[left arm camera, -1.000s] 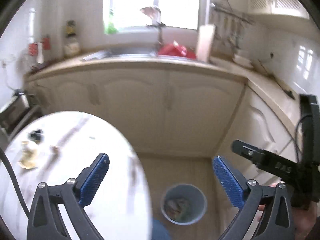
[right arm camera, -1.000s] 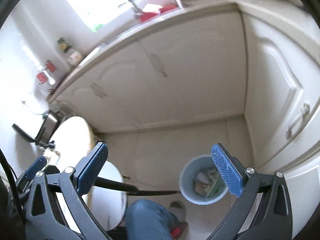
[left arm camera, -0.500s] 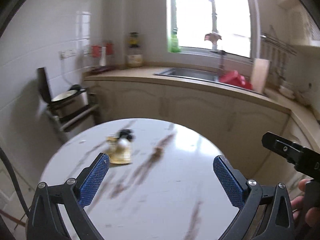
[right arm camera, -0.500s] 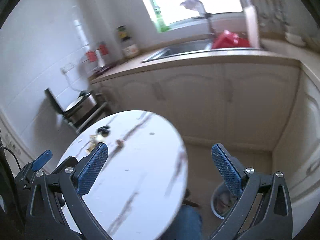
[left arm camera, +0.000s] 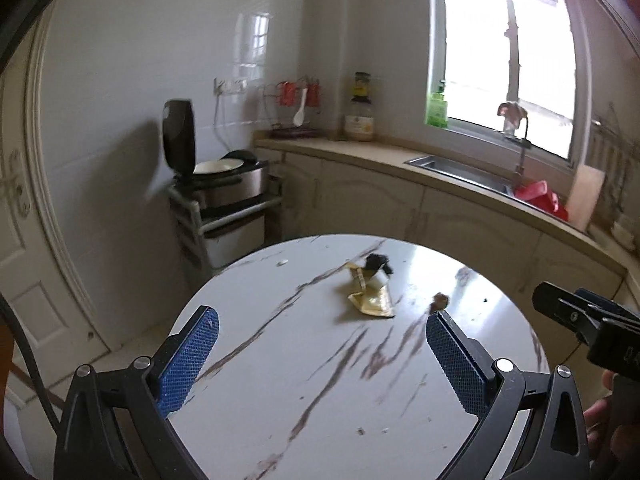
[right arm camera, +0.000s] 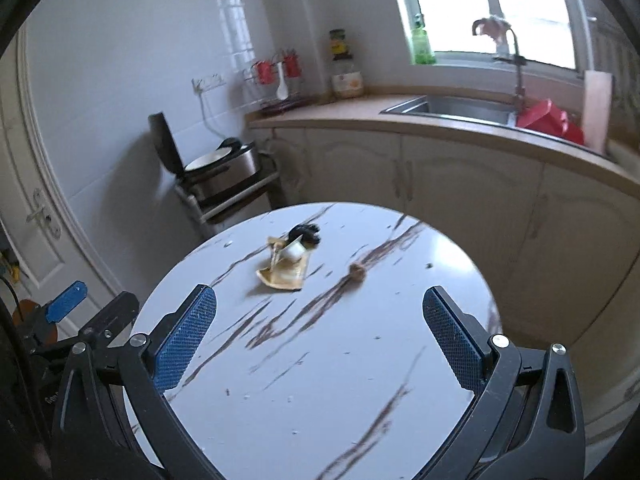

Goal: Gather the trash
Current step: 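Bring both open tools back up to the table, then grasp the gold wrapper with the left tool while the right tool grasps the brown lump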

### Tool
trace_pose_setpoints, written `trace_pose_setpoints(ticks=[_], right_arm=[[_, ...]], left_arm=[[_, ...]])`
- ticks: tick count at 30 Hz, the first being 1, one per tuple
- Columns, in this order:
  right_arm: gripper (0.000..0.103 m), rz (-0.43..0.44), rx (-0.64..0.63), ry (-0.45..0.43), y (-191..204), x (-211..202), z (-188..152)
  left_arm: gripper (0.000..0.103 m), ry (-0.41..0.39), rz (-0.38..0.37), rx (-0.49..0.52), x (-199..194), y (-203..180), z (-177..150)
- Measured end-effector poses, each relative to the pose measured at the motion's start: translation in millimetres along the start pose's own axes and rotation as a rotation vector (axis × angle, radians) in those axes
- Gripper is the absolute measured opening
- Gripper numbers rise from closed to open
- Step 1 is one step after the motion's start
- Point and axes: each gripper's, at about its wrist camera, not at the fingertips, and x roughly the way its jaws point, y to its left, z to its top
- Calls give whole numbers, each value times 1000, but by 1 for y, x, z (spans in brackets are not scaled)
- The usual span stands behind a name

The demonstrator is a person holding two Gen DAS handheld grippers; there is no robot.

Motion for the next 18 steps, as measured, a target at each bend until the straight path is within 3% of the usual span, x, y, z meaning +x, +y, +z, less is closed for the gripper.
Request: trace_pose_setpoints(ticks=[9,18], right_arm=[[103,-33,10,72,-9,39,0],[103,-91,30,223,-51,127,1]], left_arm=[[102,73,-3,12,37,9,-4],[102,225,-6,62,155,-6,42]])
